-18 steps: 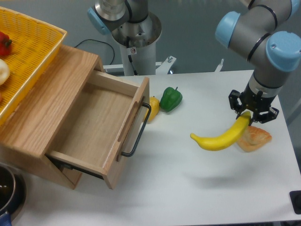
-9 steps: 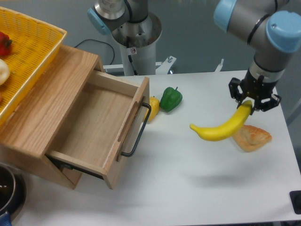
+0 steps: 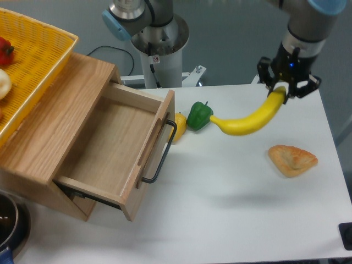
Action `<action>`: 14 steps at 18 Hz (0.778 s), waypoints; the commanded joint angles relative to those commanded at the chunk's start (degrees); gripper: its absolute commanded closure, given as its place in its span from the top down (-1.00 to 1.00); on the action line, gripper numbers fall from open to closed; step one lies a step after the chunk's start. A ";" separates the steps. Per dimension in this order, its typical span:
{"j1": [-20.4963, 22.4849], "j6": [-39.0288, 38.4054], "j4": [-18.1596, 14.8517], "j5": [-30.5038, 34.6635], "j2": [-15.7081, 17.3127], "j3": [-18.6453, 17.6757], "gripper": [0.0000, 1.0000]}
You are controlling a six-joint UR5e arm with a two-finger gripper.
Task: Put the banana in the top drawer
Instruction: 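Carry the banana over the open wooden drawer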
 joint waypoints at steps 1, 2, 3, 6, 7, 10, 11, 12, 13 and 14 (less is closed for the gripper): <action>-0.35 -1.41 -0.53 0.00 0.97 -0.18 -0.66; -1.14 -2.29 -1.32 0.00 1.67 -0.35 -0.66; -2.02 -2.82 -2.28 0.00 2.29 -0.44 -0.66; -2.64 -4.58 -4.57 0.00 5.19 -1.76 -0.66; -3.16 -5.54 -5.45 0.00 5.98 -2.02 -0.66; -5.62 -10.54 -8.00 -0.09 7.74 -2.02 -0.66; -6.67 -12.30 -8.53 -0.35 8.18 -2.02 -0.66; -7.73 -13.89 -9.14 -0.44 8.36 -2.02 -0.66; -9.04 -15.99 -10.28 -0.53 8.88 -2.02 -0.66; -10.10 -18.19 -11.42 -0.70 9.23 -2.11 -0.66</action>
